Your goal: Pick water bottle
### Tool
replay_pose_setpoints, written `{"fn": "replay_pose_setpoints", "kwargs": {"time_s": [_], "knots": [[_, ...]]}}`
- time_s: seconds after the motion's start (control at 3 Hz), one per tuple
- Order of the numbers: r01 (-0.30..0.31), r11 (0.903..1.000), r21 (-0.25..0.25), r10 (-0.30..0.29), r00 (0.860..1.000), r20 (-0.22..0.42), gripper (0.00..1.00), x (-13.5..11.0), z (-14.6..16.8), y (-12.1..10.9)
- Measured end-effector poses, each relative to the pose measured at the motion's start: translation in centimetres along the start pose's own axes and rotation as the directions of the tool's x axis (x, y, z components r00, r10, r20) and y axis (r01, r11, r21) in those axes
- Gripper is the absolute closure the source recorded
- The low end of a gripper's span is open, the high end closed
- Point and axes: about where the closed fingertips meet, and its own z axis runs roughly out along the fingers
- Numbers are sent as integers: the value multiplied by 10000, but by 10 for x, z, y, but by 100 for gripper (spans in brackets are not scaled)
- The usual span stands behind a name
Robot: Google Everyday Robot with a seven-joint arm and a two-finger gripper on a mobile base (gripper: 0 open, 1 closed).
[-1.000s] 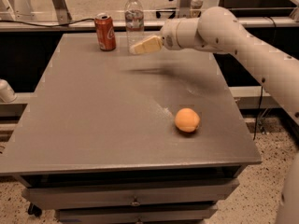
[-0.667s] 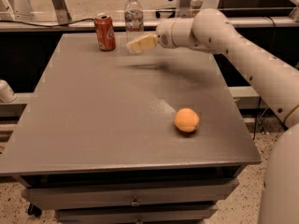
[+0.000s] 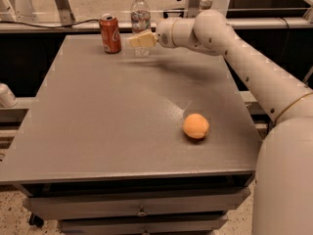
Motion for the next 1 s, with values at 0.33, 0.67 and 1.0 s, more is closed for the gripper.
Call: {"fn": "replay_pose_setpoints", "kwargs": {"time_s": [0.33, 0.67, 1.0], "knots": [[-79, 9999, -108, 80, 9999, 126, 40, -1, 5, 0], [-220, 9996, -164, 224, 9994, 265, 65, -4, -3, 3], [-338, 9989, -311, 354, 9980, 532, 87, -16, -24, 18]]}}
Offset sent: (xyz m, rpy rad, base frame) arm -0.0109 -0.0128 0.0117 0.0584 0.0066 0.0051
